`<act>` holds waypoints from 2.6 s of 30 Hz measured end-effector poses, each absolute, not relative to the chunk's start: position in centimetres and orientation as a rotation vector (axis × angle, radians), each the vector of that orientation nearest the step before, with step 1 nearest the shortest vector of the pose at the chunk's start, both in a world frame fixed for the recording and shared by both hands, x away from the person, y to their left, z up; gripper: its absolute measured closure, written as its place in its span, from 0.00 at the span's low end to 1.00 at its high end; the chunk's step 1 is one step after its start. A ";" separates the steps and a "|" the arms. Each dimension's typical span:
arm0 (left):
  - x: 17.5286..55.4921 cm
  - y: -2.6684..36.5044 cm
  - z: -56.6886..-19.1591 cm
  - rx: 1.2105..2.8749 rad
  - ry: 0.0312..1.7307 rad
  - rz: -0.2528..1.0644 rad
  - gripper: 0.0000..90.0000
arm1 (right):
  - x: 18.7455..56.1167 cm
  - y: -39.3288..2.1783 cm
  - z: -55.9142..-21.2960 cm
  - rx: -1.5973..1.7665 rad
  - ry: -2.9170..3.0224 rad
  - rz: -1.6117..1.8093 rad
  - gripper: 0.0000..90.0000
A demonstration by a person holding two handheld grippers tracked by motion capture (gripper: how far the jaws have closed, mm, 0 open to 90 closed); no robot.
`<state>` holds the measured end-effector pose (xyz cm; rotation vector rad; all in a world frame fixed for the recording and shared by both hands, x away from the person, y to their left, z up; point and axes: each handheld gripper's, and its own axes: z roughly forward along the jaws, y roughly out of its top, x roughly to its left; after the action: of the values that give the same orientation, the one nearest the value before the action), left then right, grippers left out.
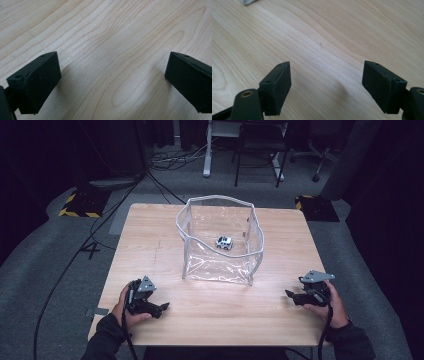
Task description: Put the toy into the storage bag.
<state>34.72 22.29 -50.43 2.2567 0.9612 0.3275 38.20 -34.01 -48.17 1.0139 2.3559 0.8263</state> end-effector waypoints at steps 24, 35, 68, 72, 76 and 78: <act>34.7 22.3 -50.4 2.256 0.962 0.331 0.01 | 36.3 -38.0 -50.0 1.156 2.279 0.954 0.21; 34.7 22.3 -50.4 2.260 0.967 0.327 0.01 | 35.4 -39.3 -50.3 1.277 2.205 0.969 0.17; 34.8 22.3 -50.4 2.253 0.994 0.328 0.01 | 35.5 -39.3 -50.3 1.265 2.211 0.965 0.17; 34.7 22.3 -50.4 2.253 0.994 0.327 0.01 | 35.5 -39.3 -50.3 1.262 2.211 0.965 0.17; 34.8 22.3 -50.4 2.253 0.993 0.327 0.01 | 35.5 -39.3 -50.3 1.264 2.211 0.965 0.17; 34.8 22.2 -50.4 2.252 0.993 0.327 0.01 | 35.5 -39.3 -50.3 1.266 2.210 0.968 0.17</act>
<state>34.75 22.25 -50.38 2.2525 0.9931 0.3274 35.52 -39.30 -50.33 1.2659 2.2101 0.9676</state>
